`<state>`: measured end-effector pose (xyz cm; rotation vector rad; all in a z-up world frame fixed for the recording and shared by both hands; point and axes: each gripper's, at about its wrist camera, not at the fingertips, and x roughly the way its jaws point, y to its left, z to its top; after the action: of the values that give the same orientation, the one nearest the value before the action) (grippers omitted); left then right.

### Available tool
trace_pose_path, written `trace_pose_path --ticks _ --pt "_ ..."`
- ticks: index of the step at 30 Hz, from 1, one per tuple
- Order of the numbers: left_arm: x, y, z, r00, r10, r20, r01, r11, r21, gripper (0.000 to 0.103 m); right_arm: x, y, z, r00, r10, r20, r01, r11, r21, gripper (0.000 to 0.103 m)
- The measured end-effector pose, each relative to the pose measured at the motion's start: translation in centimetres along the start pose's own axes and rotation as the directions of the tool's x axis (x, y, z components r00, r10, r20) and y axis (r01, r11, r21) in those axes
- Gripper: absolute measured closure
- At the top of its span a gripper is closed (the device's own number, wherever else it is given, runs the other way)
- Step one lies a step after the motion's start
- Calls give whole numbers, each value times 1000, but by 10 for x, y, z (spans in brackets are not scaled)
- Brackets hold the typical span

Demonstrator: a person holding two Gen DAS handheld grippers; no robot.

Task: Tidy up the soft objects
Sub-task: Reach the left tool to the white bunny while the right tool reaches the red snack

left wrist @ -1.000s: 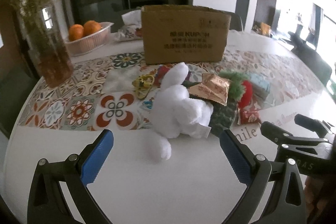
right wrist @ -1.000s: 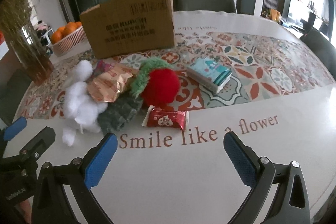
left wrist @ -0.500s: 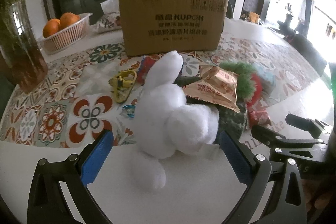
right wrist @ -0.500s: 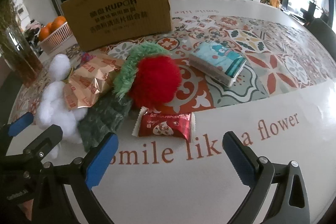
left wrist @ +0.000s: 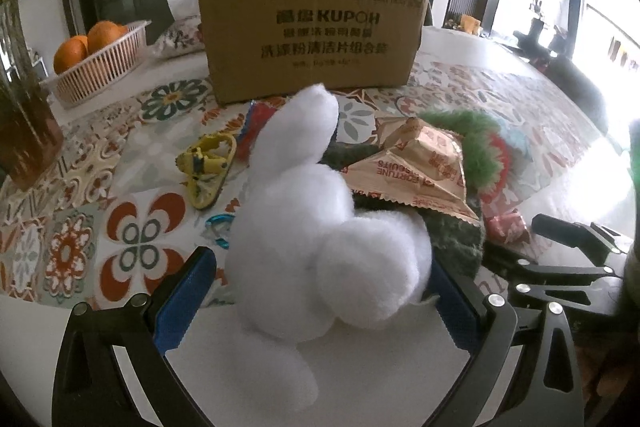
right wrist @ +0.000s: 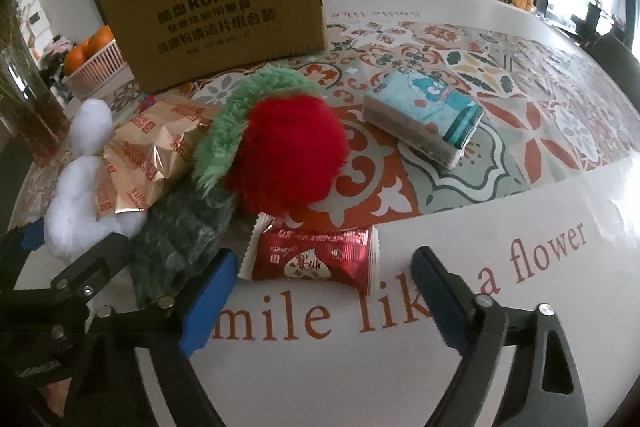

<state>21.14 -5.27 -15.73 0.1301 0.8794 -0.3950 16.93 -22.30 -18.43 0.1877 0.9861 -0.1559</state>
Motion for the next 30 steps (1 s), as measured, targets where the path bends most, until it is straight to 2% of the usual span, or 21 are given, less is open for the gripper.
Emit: trace_pose_path --ticks 3,7,10,14,16,19,22,25,27,29,30 --pt "9 3 -1 1000 -15 -18 15 1000 -22 2 0 3 1 1000 -13 11 13 1000 -23 30" --pt "9 4 -2 999 -33 -8 33 999 -33 11 -2 2 0 1000 -10 21 11 1000 -19 37" --pt "6 1 -2 1000 -23 -3 23 999 -33 13 -5 0 1 1000 3 28 -2 1000 -13 41" --pt "1 0 -5 1000 -5 -1 5 999 -49 13 -11 -1 0 999 -2 44 3 1000 -19 52" --pt "-4 -2 -6 1000 5 2 -5 999 -52 13 -13 -2 -1 999 -4 49 5 1000 -22 71" --pt "-12 -5 -9 1000 21 11 -20 998 -53 13 -9 -6 -2 999 35 17 -35 999 -3 78" --pt "-17 -8 -11 999 29 16 -28 998 -51 13 -10 -8 -4 999 46 26 -46 999 2 78" --pt "-21 -11 -12 999 35 22 -34 998 -46 13 -12 -13 -5 997 69 27 -70 997 30 68" --pt "-22 -13 -12 999 36 23 -35 998 -49 13 -11 -13 -5 997 72 19 -72 997 16 45" --pt "-23 -14 -11 999 36 20 -35 998 -51 14 -11 -10 -3 997 74 26 -73 997 -21 38" --pt "-22 -14 -11 999 38 19 -37 998 -50 13 -11 -8 -2 997 63 34 -61 997 -42 38"
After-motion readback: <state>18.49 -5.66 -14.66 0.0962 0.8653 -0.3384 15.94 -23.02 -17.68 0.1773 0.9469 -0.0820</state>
